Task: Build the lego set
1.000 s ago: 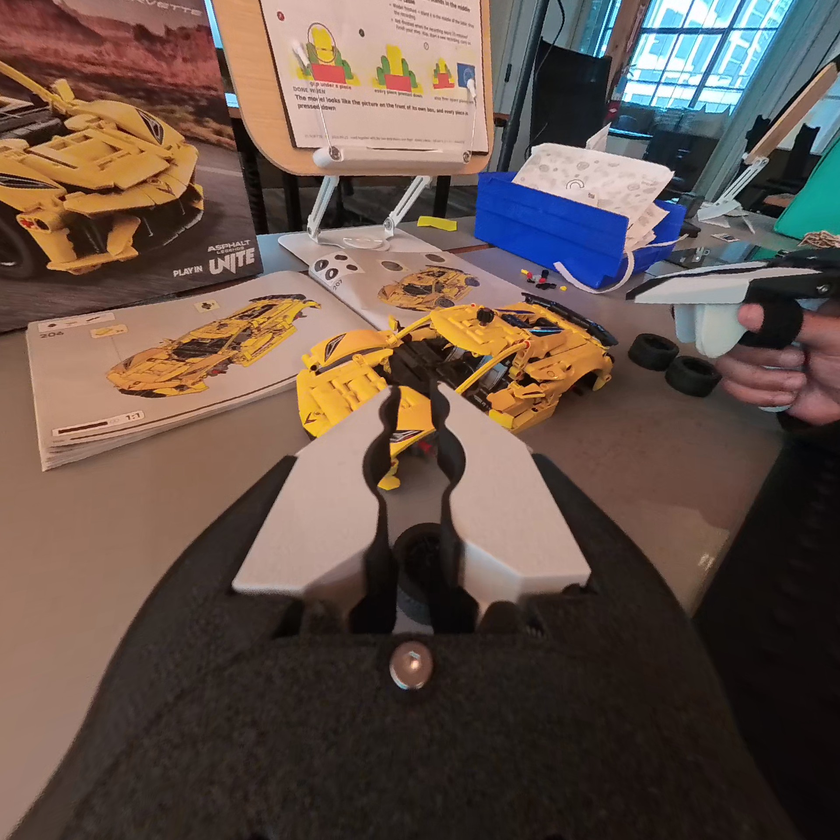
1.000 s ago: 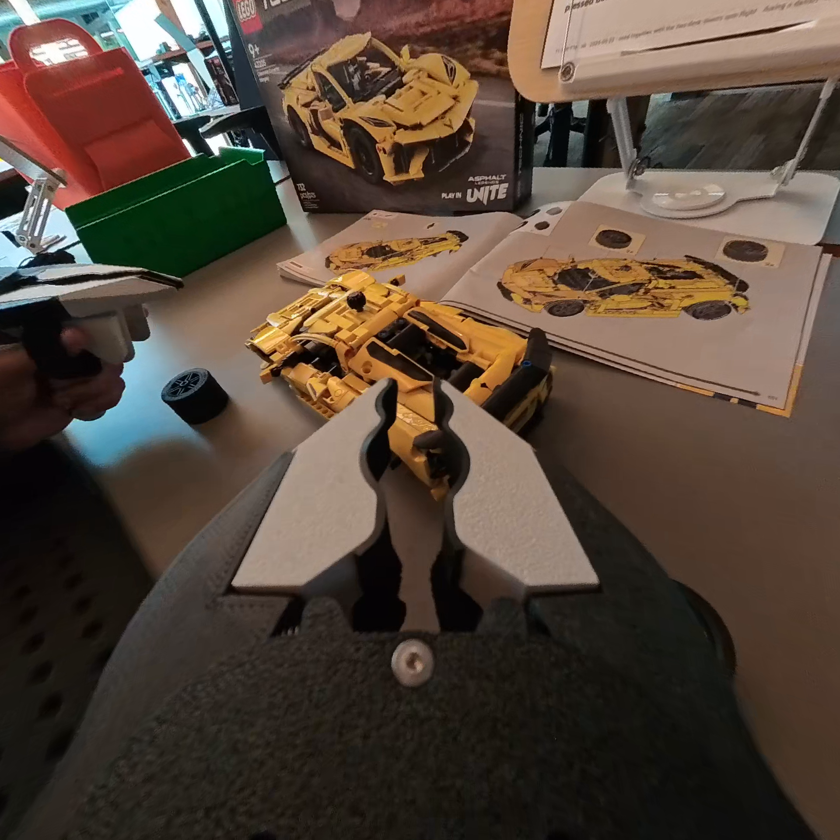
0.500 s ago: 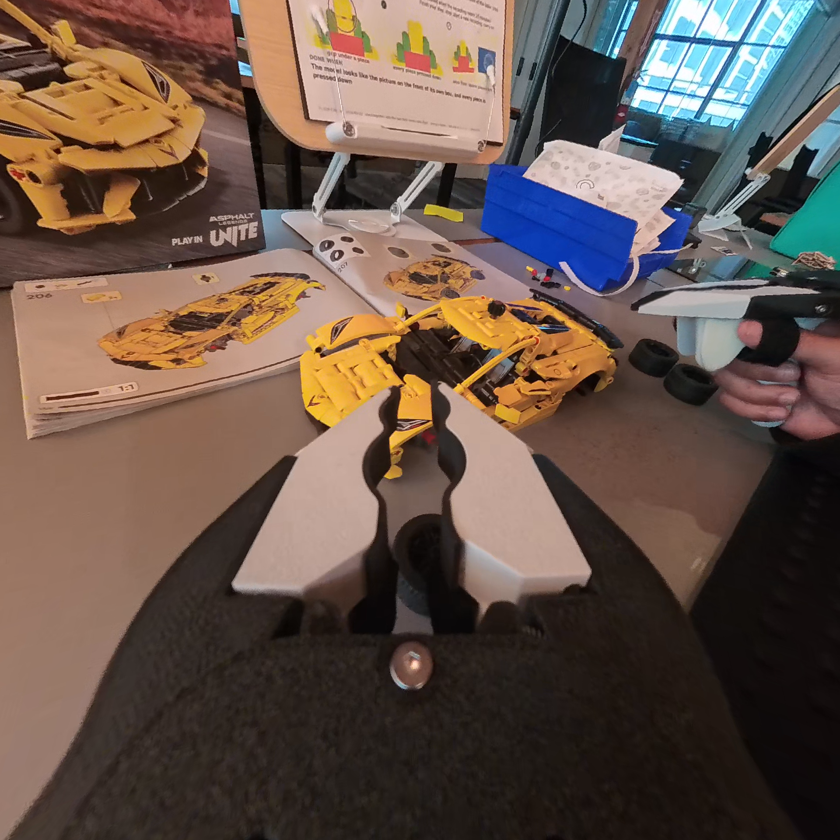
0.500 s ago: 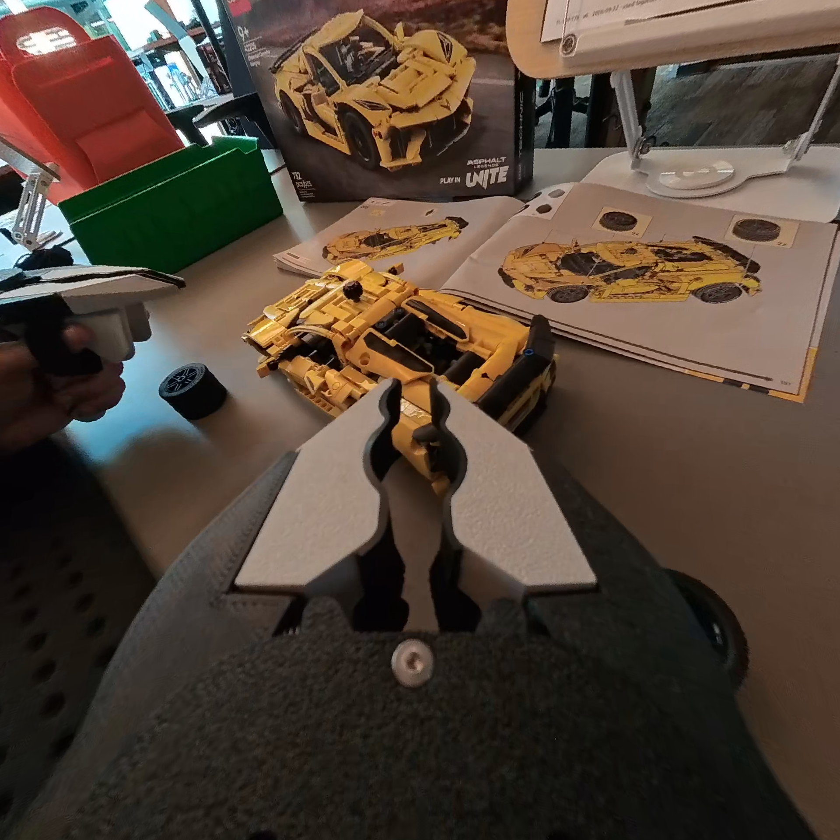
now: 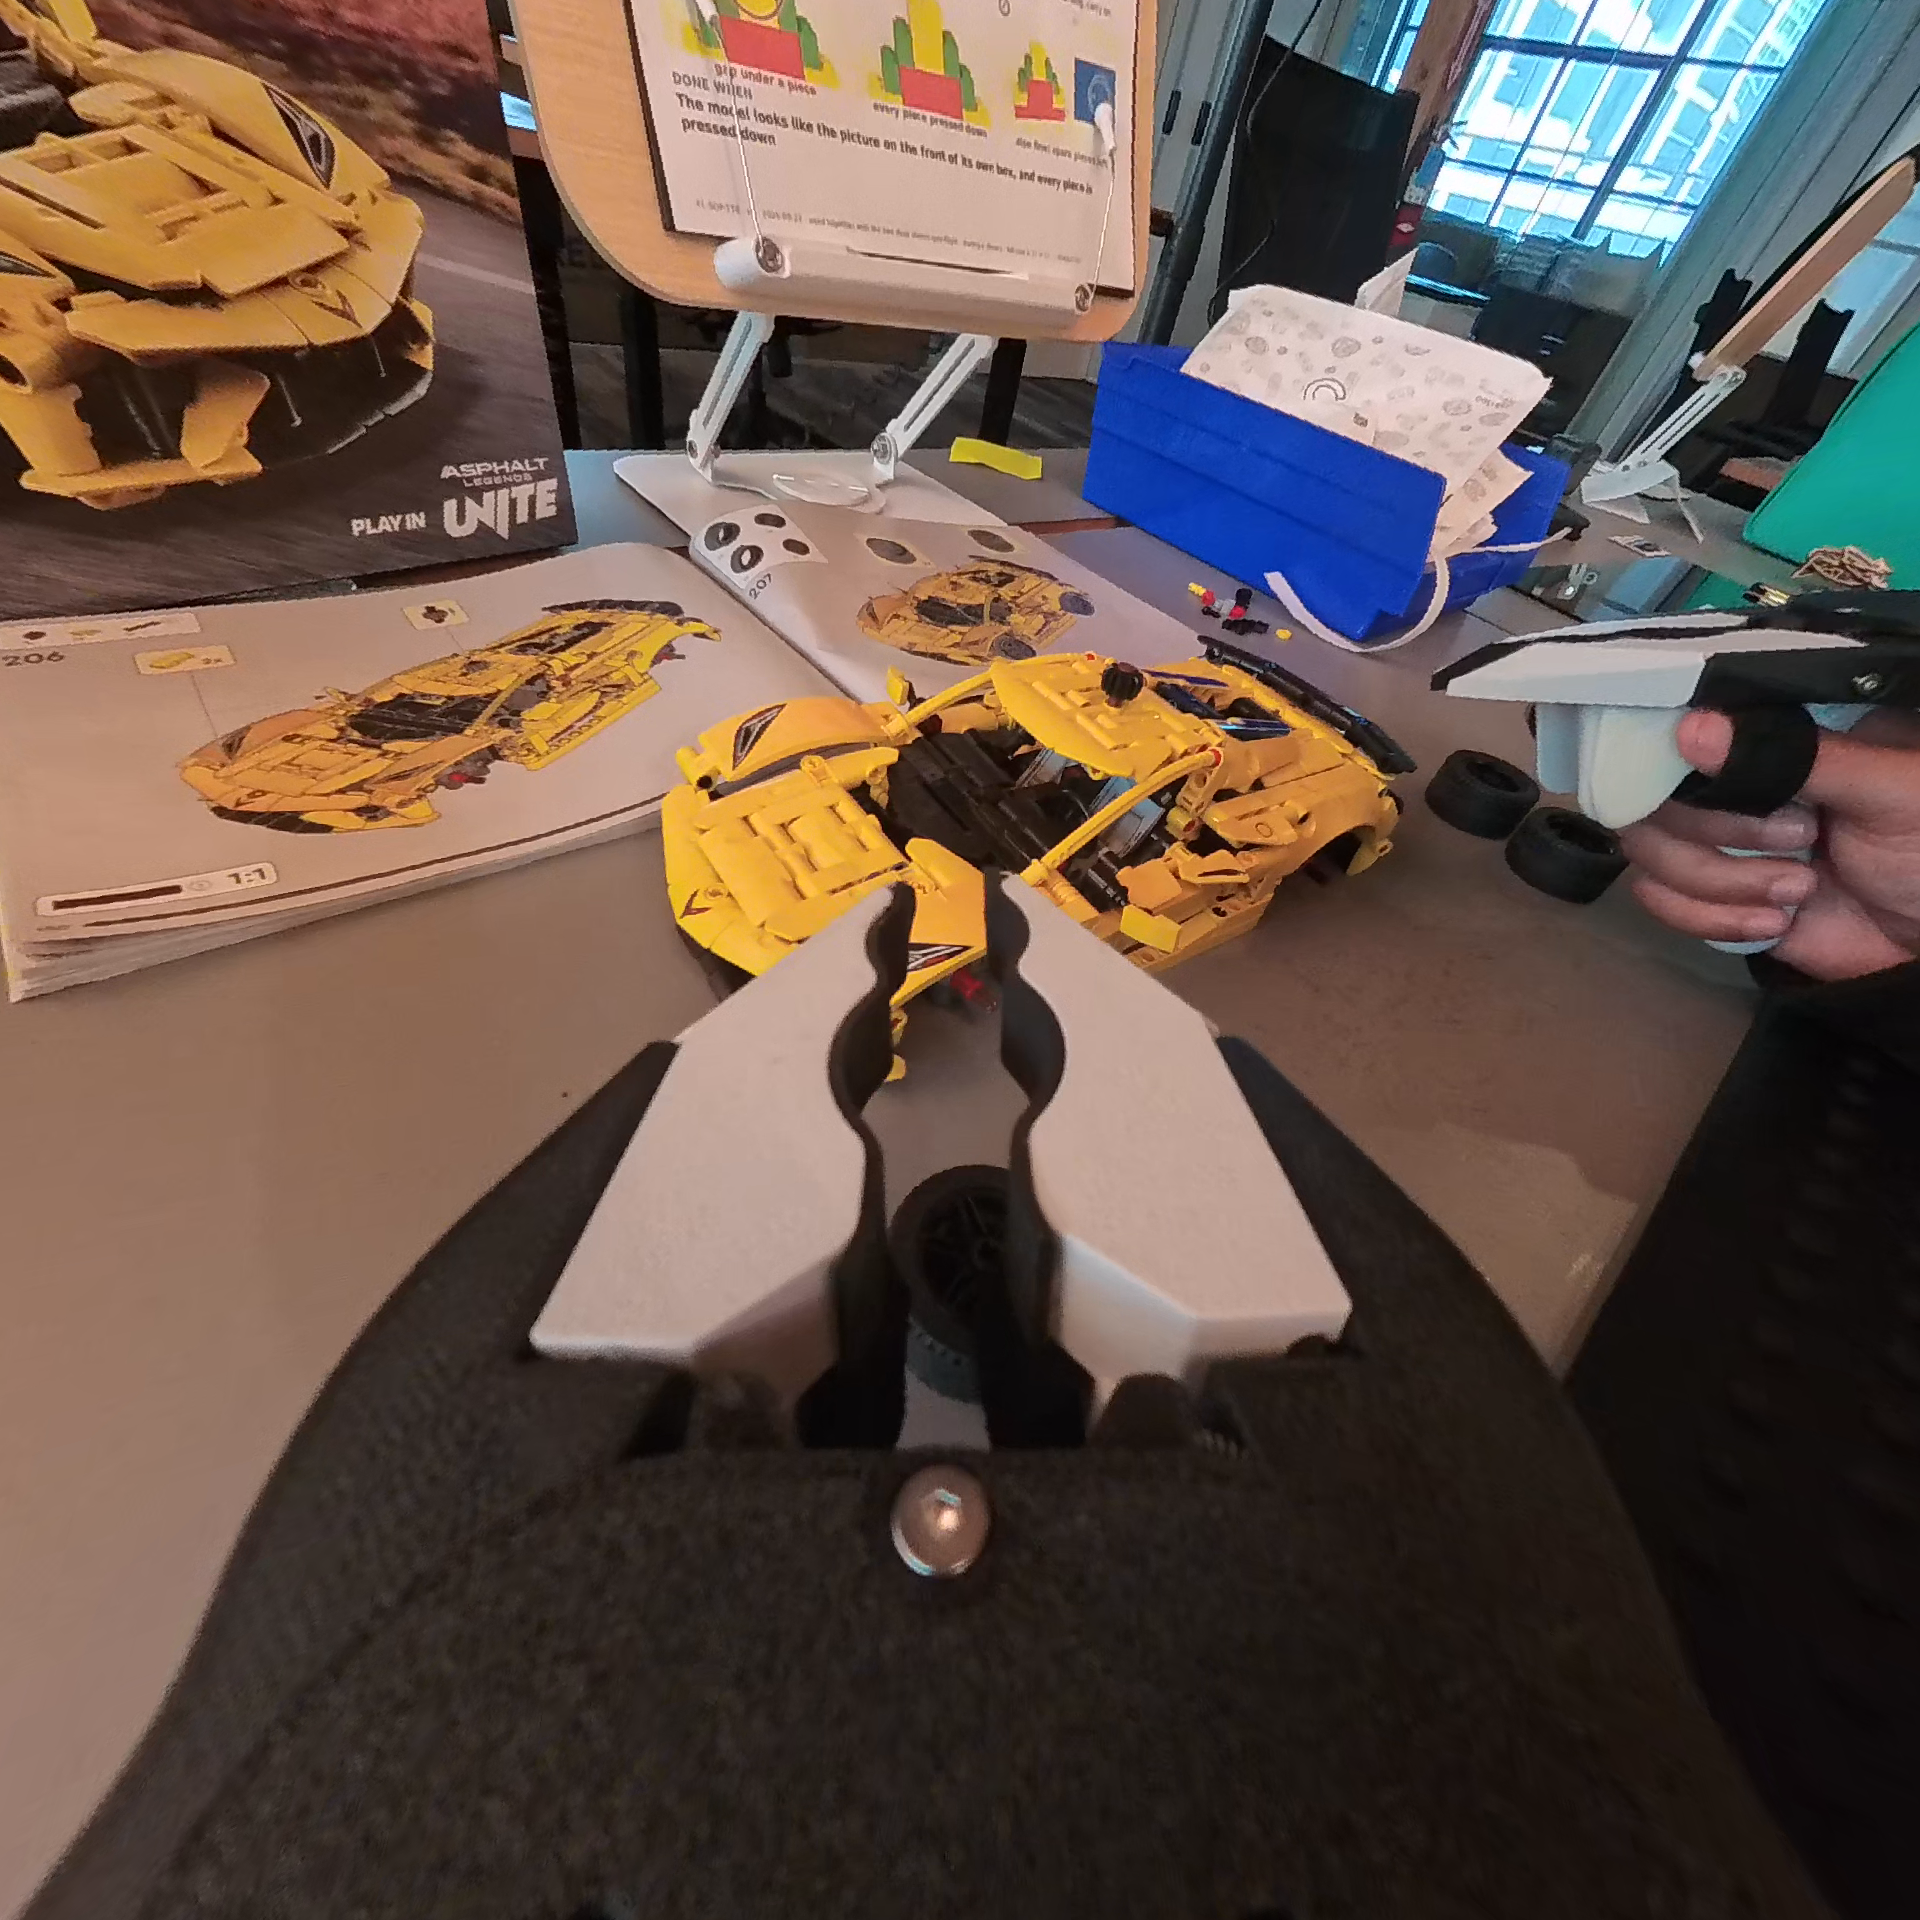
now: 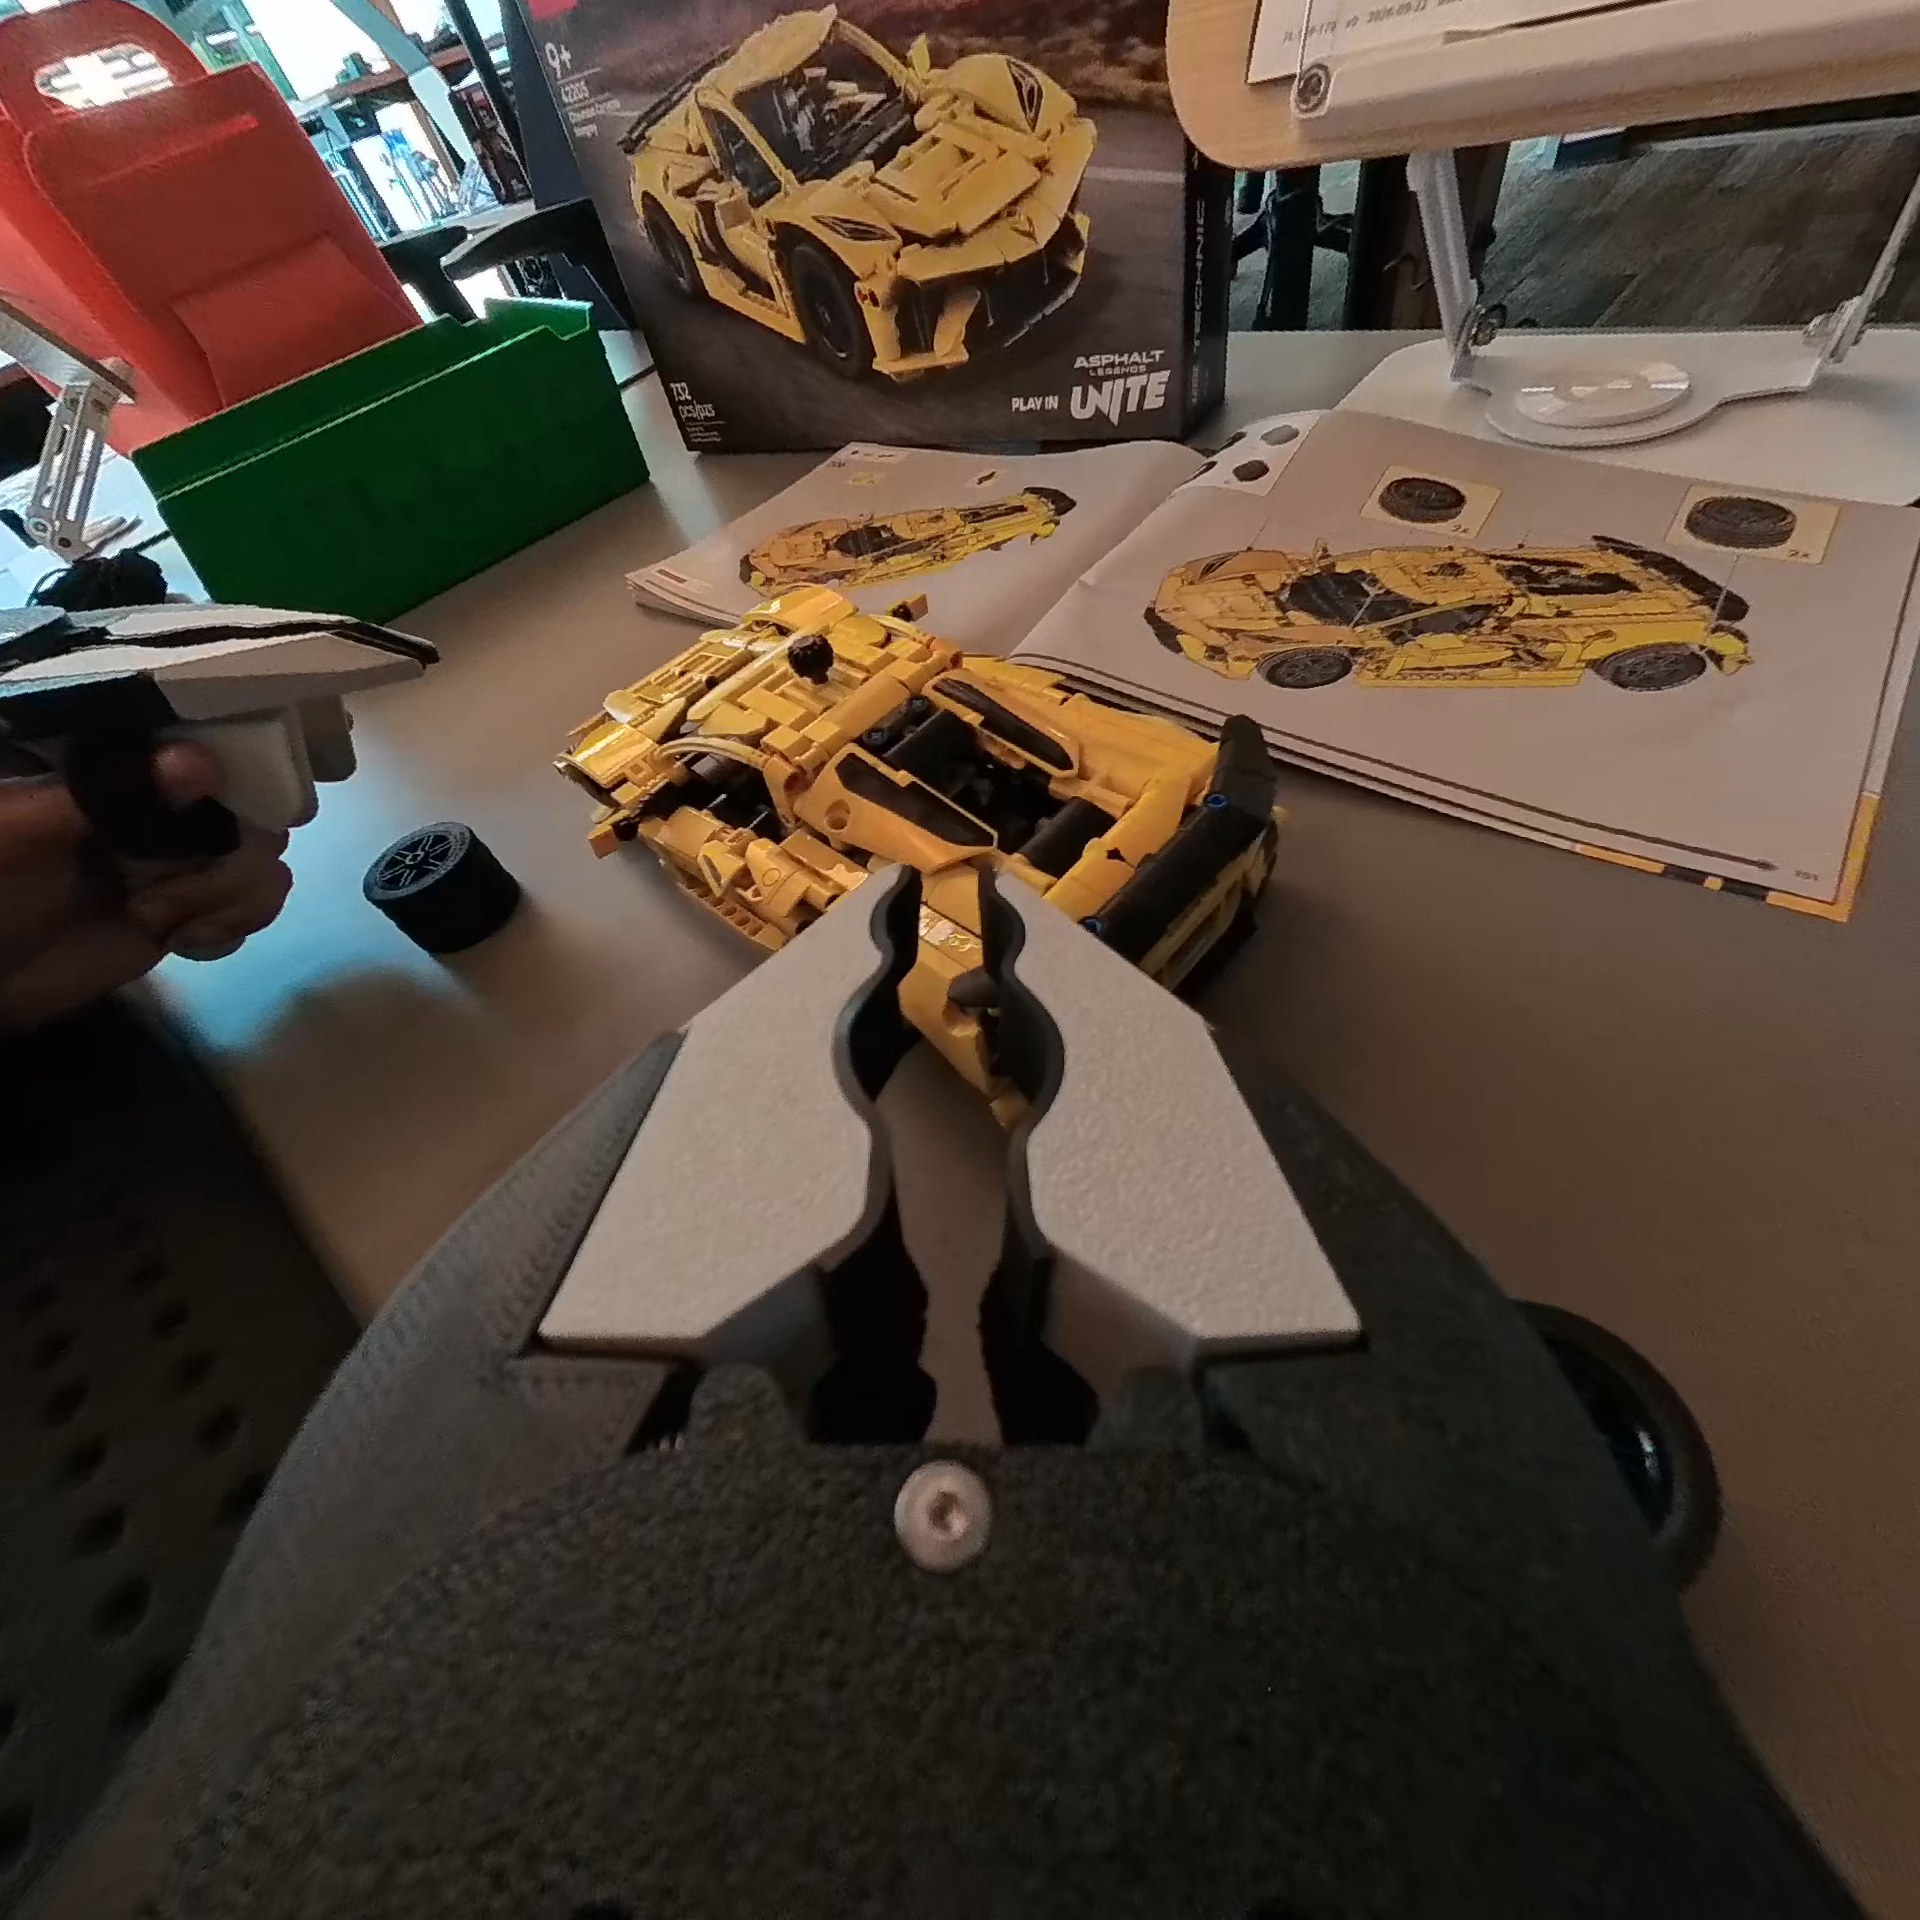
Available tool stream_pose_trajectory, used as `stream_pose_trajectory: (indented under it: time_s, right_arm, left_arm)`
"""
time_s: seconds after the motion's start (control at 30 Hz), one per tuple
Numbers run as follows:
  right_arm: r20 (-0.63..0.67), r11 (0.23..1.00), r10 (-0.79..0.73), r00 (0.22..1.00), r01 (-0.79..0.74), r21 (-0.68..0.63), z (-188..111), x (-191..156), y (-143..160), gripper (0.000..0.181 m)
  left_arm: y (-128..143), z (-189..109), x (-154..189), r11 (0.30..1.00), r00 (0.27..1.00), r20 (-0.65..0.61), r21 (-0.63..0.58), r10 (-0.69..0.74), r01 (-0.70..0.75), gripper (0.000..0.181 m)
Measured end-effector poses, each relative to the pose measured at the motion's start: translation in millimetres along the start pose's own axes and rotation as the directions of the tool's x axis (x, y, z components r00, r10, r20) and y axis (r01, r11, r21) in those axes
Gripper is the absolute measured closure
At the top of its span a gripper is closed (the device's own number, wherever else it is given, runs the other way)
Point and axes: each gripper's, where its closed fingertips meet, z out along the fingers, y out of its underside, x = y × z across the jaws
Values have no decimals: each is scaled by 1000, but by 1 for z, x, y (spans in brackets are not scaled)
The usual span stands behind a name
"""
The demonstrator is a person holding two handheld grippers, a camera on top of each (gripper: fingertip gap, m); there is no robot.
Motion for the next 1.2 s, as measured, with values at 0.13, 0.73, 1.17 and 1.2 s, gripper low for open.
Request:
stream_pose_trajectory:
  time_s: [0.13, 0.73, 1.17, 1.2]
  right_arm:
    - [1, 1000, -1, 1000, 1, 4, 0, 0, 0, 171]
    - [7, 1000, -15, 1000, 16, -7, 2, -2, 2, 172]
    - [-31, 995, -75, 997, 76, 65, -3, 3, -10, 168]
    - [-38, 994, -98, 994, 100, 53, -2, 2, -8, 168]
  left_arm:
    - [0, 0, 0, 1000, 1000, 1, 1, 0, 0, 167]
    - [3, 1, -2, 1000, 1000, 6, -13, -3, 3, 167]
    - [-8, -7, -18, 984, 986, -24, 62, -164, 165, 167]
    - [-8, -7, -17, 984, 985, -28, 62, -168, 169, 167]
